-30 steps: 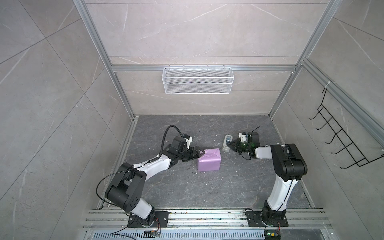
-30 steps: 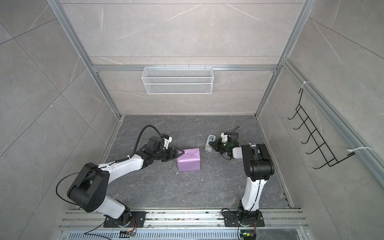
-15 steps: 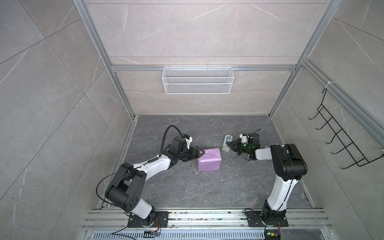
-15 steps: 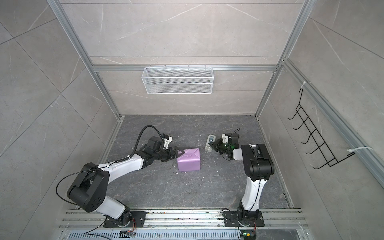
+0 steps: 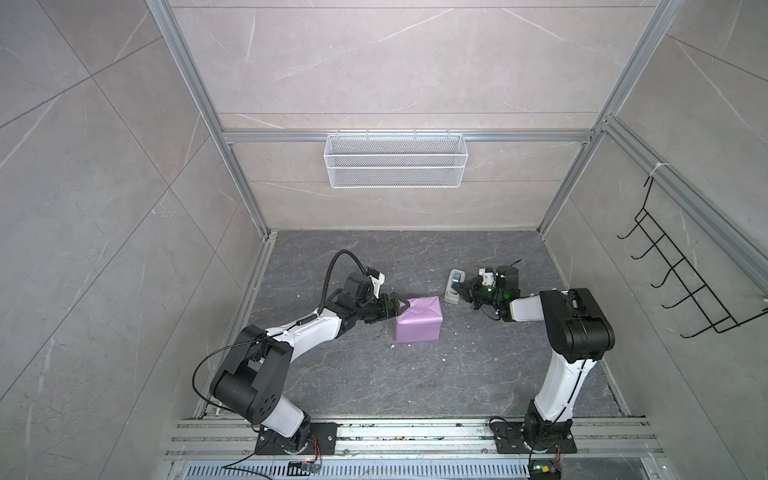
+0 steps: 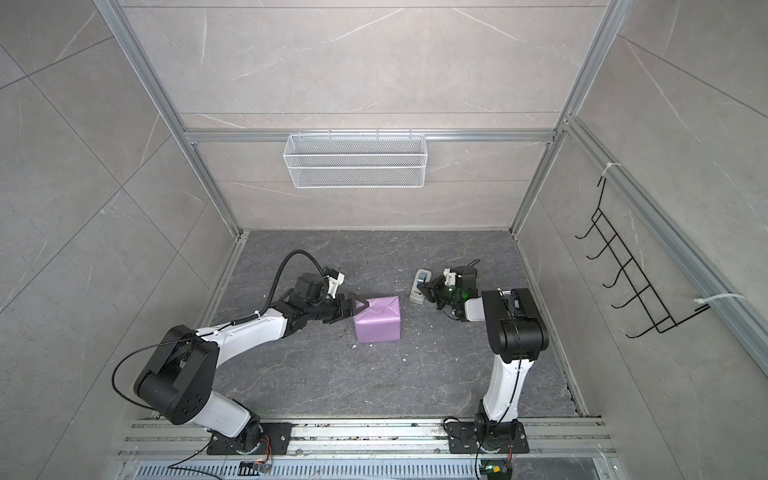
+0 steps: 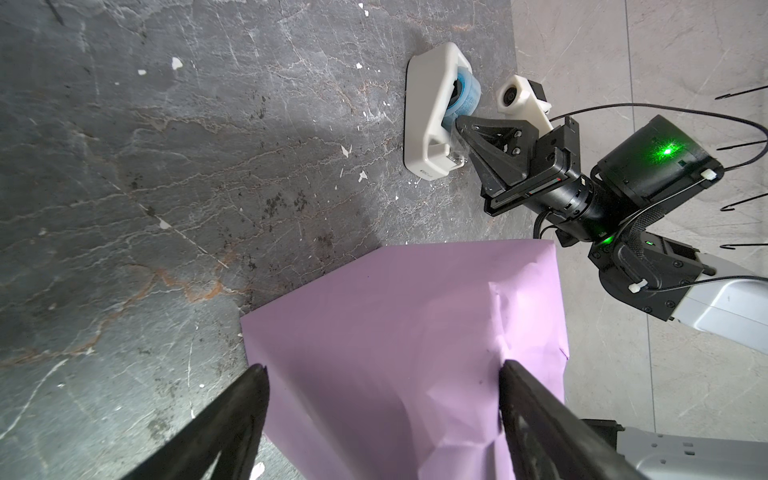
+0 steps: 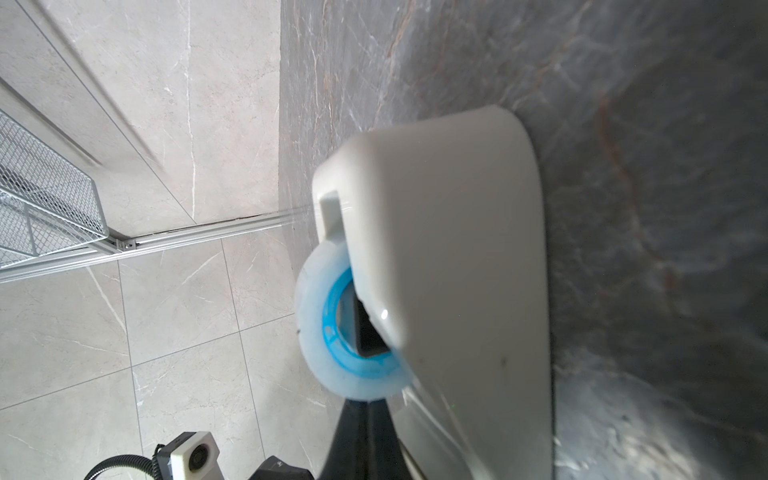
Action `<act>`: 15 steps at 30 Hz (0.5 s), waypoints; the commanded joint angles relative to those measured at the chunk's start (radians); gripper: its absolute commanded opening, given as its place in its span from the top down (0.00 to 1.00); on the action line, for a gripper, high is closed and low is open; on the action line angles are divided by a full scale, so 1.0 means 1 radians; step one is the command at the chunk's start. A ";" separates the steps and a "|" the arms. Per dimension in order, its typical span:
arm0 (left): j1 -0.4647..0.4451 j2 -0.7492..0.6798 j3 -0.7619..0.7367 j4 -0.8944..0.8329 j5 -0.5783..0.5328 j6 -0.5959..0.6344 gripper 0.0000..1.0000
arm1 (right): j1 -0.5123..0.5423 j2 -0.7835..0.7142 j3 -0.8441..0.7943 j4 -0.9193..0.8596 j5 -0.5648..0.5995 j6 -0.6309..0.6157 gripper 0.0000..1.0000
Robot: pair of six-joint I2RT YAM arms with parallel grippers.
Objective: Wrap the gift box in paper
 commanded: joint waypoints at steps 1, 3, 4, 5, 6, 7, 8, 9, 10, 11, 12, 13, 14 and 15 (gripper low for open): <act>-0.003 0.010 -0.016 -0.074 -0.011 0.034 0.13 | 0.003 -0.053 -0.007 0.075 -0.019 0.027 1.00; -0.003 0.009 -0.018 -0.073 -0.011 0.034 0.13 | 0.002 -0.059 -0.010 0.070 -0.020 0.025 1.00; -0.004 0.011 -0.018 -0.071 -0.011 0.034 0.13 | 0.003 -0.061 -0.013 0.073 -0.020 0.027 1.00; -0.003 0.011 -0.018 -0.071 -0.011 0.034 0.13 | 0.003 -0.064 -0.017 0.075 -0.020 0.028 1.00; -0.004 0.013 -0.018 -0.072 -0.012 0.032 0.13 | 0.002 -0.065 -0.020 0.081 -0.022 0.033 1.00; -0.004 0.013 -0.018 -0.070 -0.011 0.032 0.13 | 0.003 -0.067 -0.024 0.086 -0.023 0.035 1.00; -0.003 0.013 -0.018 -0.070 -0.011 0.032 0.13 | 0.005 -0.068 -0.026 0.087 -0.023 0.035 1.00; -0.003 0.013 -0.019 -0.070 -0.010 0.032 0.13 | 0.006 -0.069 -0.027 0.085 -0.023 0.035 1.00; -0.003 0.013 -0.019 -0.070 -0.010 0.033 0.13 | 0.008 -0.072 -0.027 0.084 -0.022 0.035 1.00; -0.003 0.013 -0.019 -0.070 -0.010 0.034 0.13 | 0.008 -0.074 -0.032 0.081 -0.020 0.036 1.00; -0.003 0.013 -0.019 -0.069 -0.010 0.035 0.13 | 0.014 -0.076 -0.035 0.078 -0.019 0.034 1.00; -0.003 0.013 -0.021 -0.070 -0.010 0.034 0.13 | 0.017 -0.078 -0.038 0.076 -0.017 0.033 1.00; -0.002 0.013 -0.021 -0.069 -0.010 0.035 0.13 | 0.021 -0.081 -0.044 0.074 -0.014 0.033 1.00; -0.003 0.014 -0.021 -0.068 -0.010 0.034 0.13 | 0.025 -0.083 -0.050 0.076 -0.013 0.032 1.00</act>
